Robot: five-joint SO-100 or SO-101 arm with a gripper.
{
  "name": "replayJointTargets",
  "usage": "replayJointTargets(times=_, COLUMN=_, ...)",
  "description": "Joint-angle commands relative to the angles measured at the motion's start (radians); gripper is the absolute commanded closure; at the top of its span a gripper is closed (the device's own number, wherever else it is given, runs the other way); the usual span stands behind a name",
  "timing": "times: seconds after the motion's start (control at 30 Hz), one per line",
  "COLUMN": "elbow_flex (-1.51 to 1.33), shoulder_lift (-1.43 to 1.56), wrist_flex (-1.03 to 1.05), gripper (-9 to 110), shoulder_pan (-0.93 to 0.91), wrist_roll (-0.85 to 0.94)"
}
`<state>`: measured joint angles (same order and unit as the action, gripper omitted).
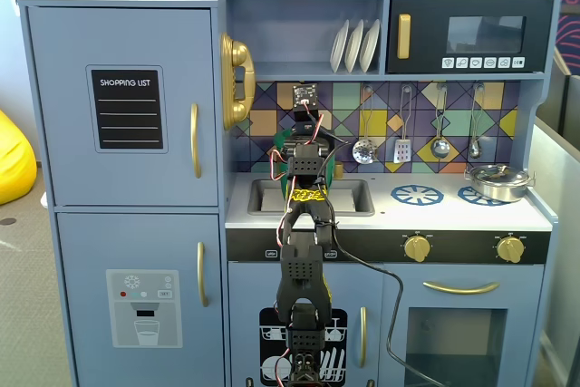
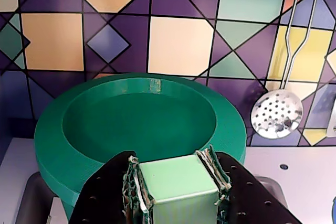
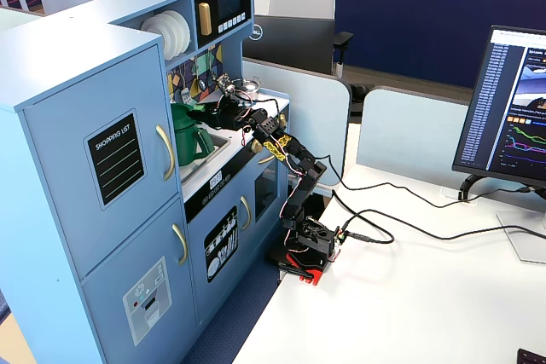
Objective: Pick up the lid from the counter and put it on the green recipient
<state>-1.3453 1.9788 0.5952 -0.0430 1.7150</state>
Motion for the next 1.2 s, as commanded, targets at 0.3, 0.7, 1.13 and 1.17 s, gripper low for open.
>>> replayJointTargets(times=0.3, elbow_flex=0.018, shoulder_lift=0.008, wrist_flex=-0.014, gripper=102, shoulder_pan=-0.029, wrist_roll=-0.002)
replayJointTargets(times=0.7, elbow_flex=-0.015, shoulder_lift=0.015, wrist_flex=0.000, gripper=102, shoulder_pan=-0.032, wrist_roll=-0.028)
replayJointTargets(times=1.13, elbow_flex=-0.008, shoulder_lift=0.006, wrist_flex=-0.002, gripper=102, shoulder_pan=0.003, wrist_roll=-0.038)
replayJointTargets(times=1.17, elbow_flex=-0.012, shoulder_lift=0.009, wrist_flex=-0.002, gripper=102, shoulder_pan=0.005, wrist_roll=-0.035)
